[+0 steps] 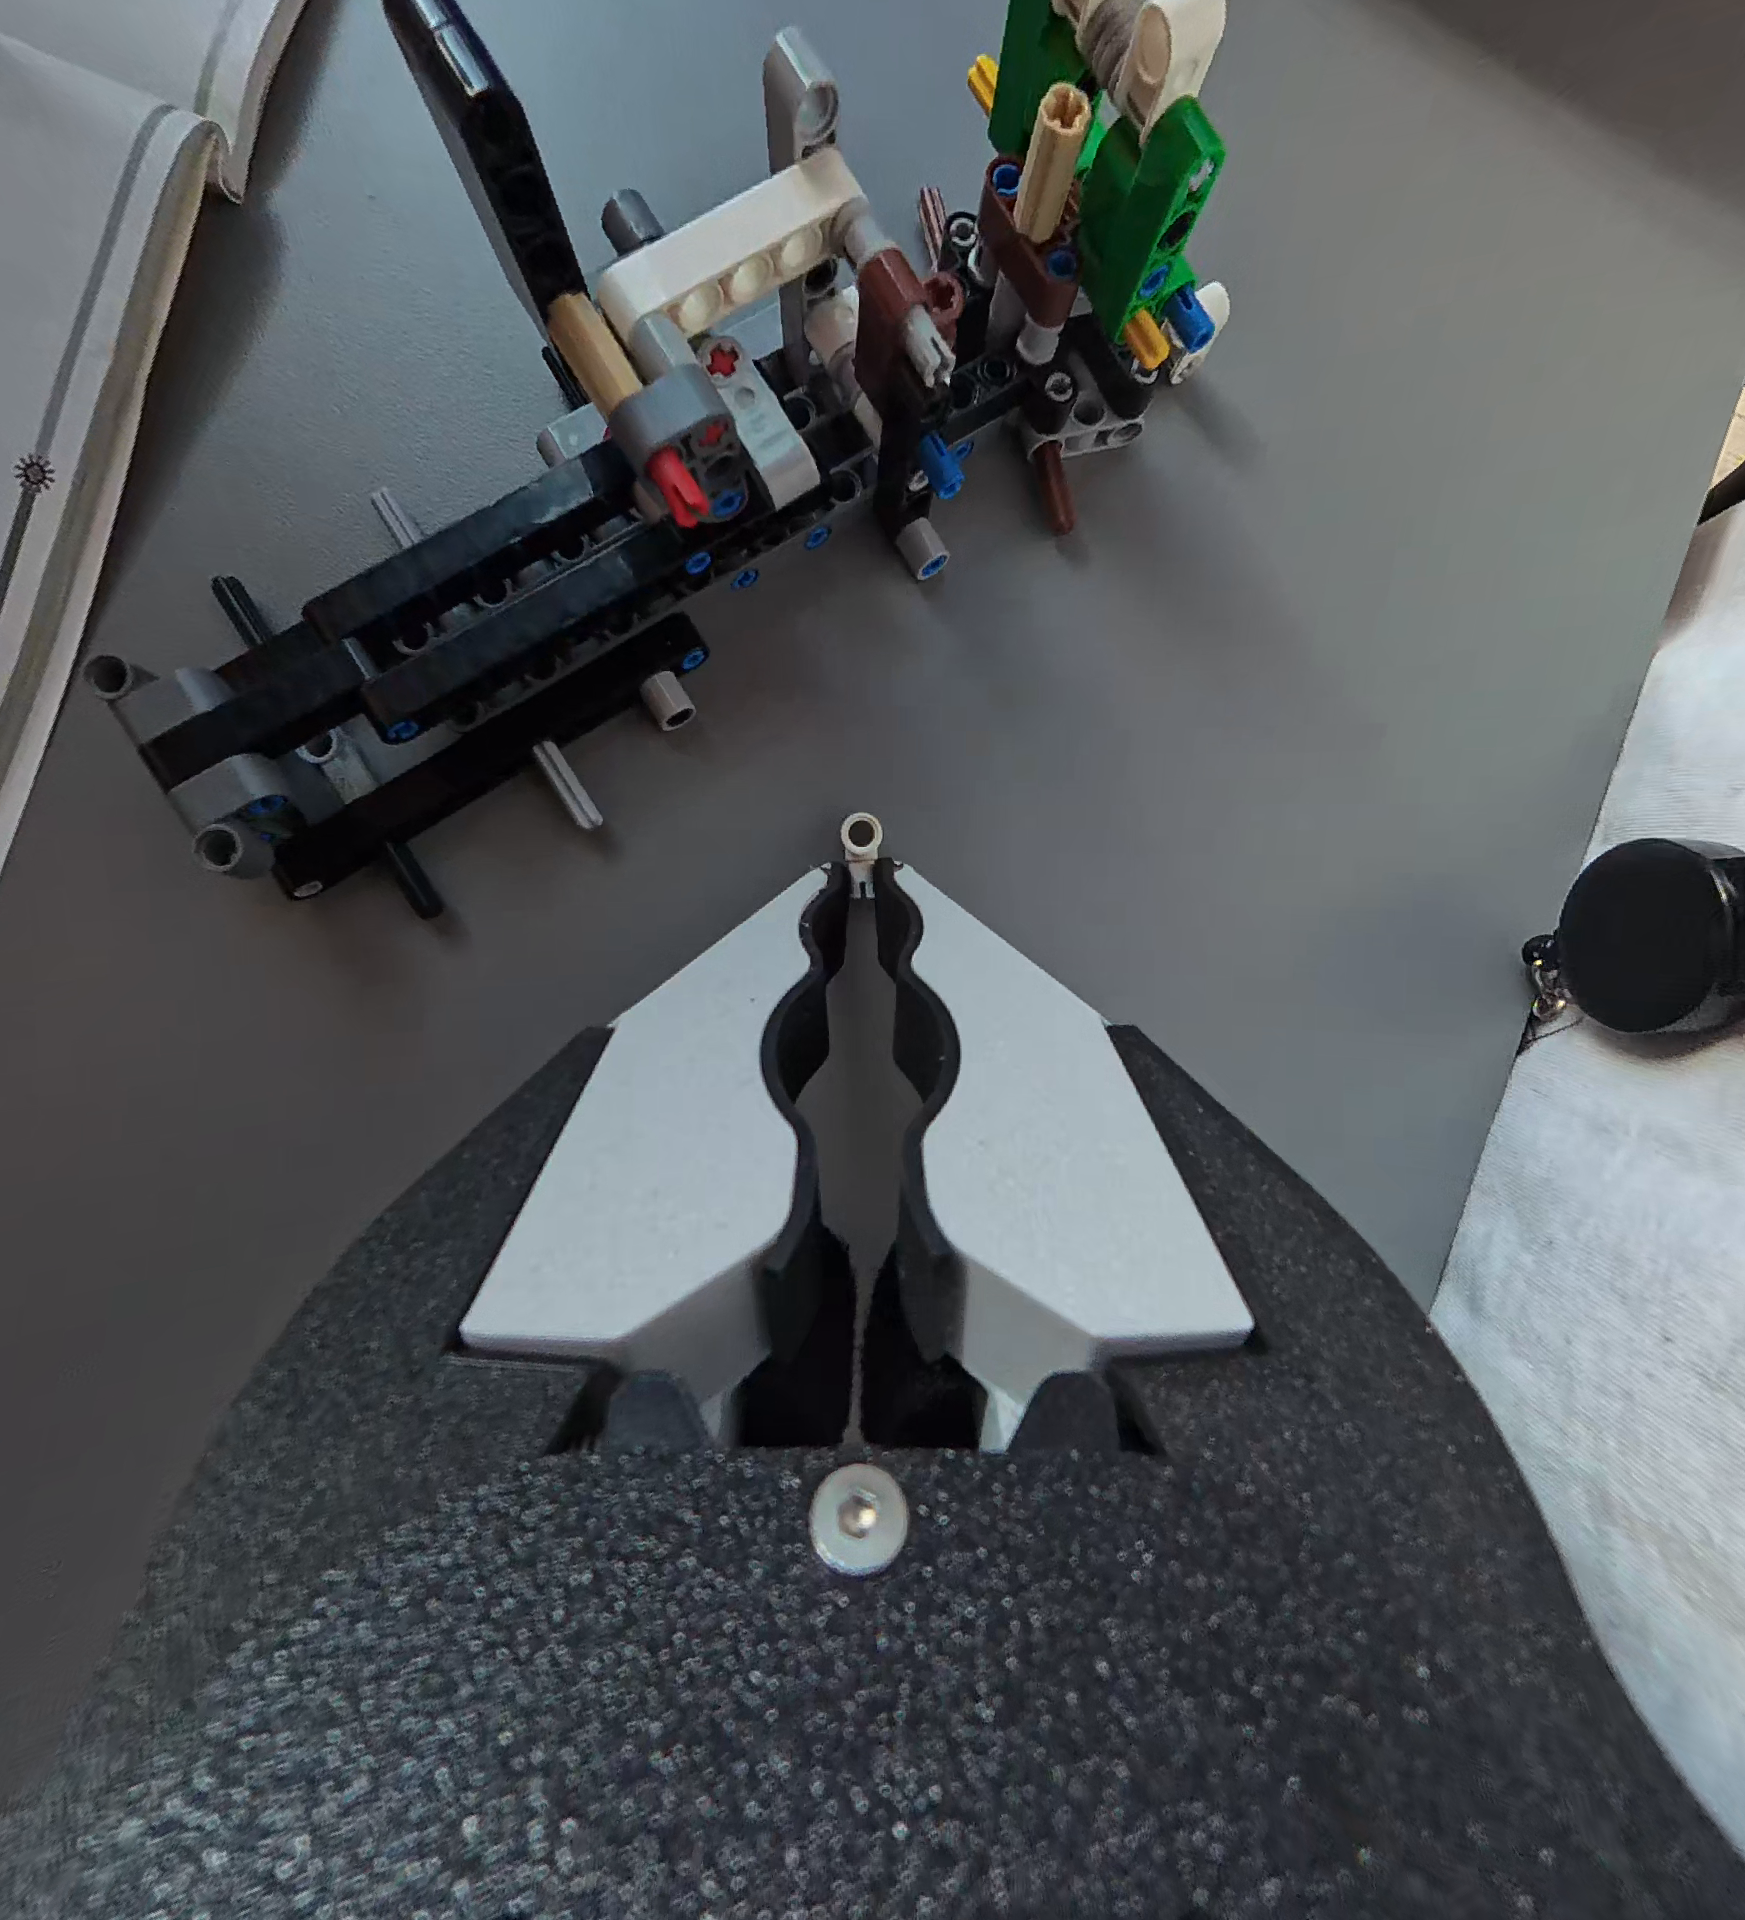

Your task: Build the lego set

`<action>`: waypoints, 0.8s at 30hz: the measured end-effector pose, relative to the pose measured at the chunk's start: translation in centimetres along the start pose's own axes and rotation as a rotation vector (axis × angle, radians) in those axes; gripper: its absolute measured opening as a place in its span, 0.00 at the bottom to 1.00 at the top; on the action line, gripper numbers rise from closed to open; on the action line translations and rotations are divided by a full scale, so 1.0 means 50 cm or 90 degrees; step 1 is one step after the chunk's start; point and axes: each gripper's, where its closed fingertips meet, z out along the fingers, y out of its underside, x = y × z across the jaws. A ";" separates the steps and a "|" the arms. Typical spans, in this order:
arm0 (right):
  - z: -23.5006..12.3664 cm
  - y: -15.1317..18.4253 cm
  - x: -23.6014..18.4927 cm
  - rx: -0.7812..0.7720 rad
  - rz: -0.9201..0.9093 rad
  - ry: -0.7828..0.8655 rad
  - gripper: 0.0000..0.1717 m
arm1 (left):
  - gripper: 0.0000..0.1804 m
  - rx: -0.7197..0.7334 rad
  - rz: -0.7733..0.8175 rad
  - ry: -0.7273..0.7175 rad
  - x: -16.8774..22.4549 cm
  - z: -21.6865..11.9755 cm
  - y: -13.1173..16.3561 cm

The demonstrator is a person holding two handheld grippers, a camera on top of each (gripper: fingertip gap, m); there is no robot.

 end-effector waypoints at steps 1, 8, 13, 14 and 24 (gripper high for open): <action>0.000 0.000 0.002 0.000 0.001 0.005 0.22 | 0.02 0.000 0.001 0.001 0.000 0.000 0.000; 0.007 0.006 0.011 -0.022 0.002 0.033 0.22 | 0.03 0.007 0.001 0.012 0.003 -0.002 0.002; 0.013 0.007 0.020 -0.034 0.014 0.045 0.20 | 0.04 0.010 -0.003 0.018 0.003 -0.005 0.006; 0.014 0.007 0.025 -0.036 0.018 0.053 0.19 | 0.04 0.010 -0.003 0.018 0.003 -0.006 0.007; 0.038 -0.005 0.055 -0.046 0.041 0.082 0.14 | 0.00 0.020 -0.002 0.010 -0.001 -0.021 0.017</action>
